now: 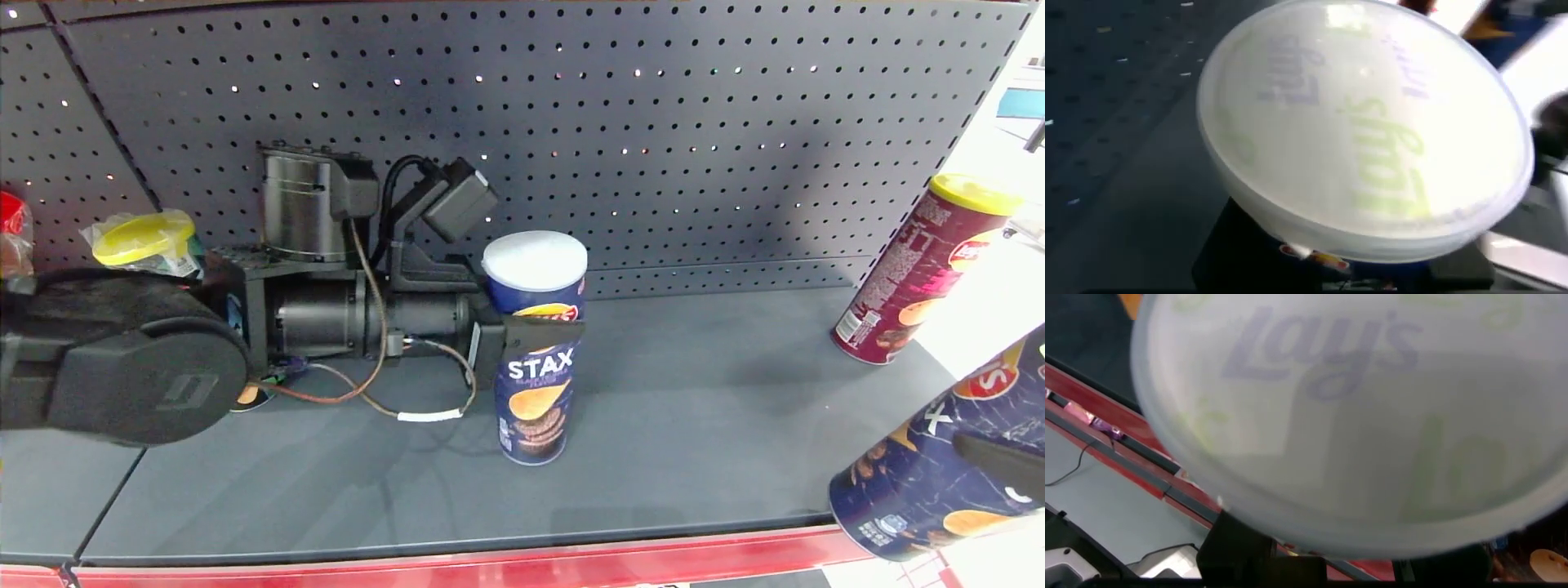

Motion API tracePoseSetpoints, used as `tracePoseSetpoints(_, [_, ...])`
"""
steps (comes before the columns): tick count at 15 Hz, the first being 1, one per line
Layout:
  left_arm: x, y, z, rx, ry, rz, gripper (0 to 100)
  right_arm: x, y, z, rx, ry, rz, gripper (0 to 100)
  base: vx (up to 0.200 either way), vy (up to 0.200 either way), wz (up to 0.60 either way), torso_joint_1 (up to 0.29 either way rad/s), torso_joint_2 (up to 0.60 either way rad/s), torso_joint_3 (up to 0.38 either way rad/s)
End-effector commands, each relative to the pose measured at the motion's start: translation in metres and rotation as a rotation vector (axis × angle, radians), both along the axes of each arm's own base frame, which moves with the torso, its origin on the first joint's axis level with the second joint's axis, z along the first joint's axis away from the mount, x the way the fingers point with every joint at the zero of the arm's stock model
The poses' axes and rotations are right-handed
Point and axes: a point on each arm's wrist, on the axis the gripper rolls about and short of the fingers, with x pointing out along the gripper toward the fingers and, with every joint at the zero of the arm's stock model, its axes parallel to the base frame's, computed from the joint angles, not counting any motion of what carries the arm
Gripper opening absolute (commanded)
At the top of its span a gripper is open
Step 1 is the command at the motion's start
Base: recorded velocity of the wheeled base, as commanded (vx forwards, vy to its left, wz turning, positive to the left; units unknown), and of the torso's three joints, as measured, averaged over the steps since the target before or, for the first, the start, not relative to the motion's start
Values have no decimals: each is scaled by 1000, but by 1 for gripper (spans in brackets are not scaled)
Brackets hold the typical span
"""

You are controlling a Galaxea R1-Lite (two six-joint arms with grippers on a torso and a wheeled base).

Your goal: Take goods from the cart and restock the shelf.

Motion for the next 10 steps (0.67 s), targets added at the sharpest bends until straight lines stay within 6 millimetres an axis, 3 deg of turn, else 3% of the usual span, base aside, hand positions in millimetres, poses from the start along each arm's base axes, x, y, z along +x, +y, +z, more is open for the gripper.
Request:
tracePoseSetpoints(1, [-27, 16, 8, -21, -12, -61, 0, 1, 0, 0, -2, 3, 1, 0, 0, 0, 0, 0, 0, 0])
tracePoseSetpoints(4, [-34, 18, 2, -6, -34, -121, 0, 1, 1, 1, 0, 2, 3, 0, 0, 0, 0, 0, 0, 0])
tracePoseSetpoints(10, [-24, 9, -7, -3, -86, -177, 0, 1, 0, 1, -1, -1, 3, 0, 0, 0, 0, 0, 0, 0])
